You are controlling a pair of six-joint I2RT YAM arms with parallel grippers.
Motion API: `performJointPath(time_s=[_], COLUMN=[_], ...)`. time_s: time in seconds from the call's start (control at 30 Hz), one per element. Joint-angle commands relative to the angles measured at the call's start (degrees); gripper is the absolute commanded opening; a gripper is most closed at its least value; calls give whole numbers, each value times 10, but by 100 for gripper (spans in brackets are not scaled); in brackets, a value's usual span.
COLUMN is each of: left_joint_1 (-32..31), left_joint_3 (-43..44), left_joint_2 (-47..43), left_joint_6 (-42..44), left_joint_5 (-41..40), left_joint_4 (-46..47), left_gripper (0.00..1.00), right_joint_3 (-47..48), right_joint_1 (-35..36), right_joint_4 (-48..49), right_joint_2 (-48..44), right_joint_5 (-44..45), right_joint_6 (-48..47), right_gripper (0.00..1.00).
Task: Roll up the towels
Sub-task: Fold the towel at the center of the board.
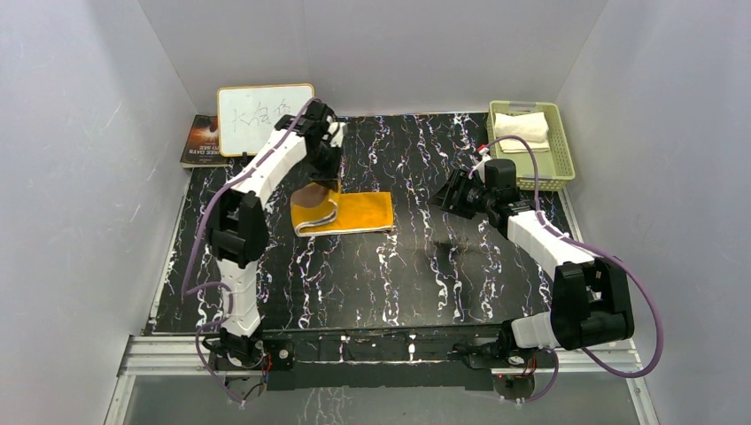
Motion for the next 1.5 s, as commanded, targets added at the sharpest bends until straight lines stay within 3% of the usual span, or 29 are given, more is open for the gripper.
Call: performJointPath(time_s=[0.0, 0.63, 0.9, 0.97, 1.1, 1.17, 1.23, 1.37, 1.47], left_joint_1=[-30, -75, -85, -85, -86, -85, -82, -48, -5], left_joint_3=[84, 180, 158, 152, 153, 160, 177, 162, 59], left_joint_2=[42, 83, 111, 116, 122, 120, 114, 64, -9], left_joint_6=[-15, -77, -84, -86, -93, -98, -101, -117, -141], left_joint_5=[53, 106, 123, 128, 123, 112, 101, 104, 126], left_joint_4=[-94, -110, -98, -90, -71, -61, -52, 11, 113], left_gripper=[0, 0, 0, 13, 29, 43, 49, 49, 31], right_joint_3=[30, 30, 26, 25, 29, 35, 42, 74, 133], right_joint_1=[3, 3, 4, 3, 3, 4, 4, 29, 97], right_joint_4=[2, -2, -6, -5, -6, -10, -11, 4, 11], right_joint_2=[-6, 10, 7, 6, 6, 6, 4, 6, 42], right_joint_5=[11, -3, -2, -3, -5, -6, -7, -8, 25], right_joint_6=[-16, -25, -30, -29, -30, -36, -42, -52, -61], right_gripper=[52, 52, 52, 52, 52, 53, 53, 52, 49])
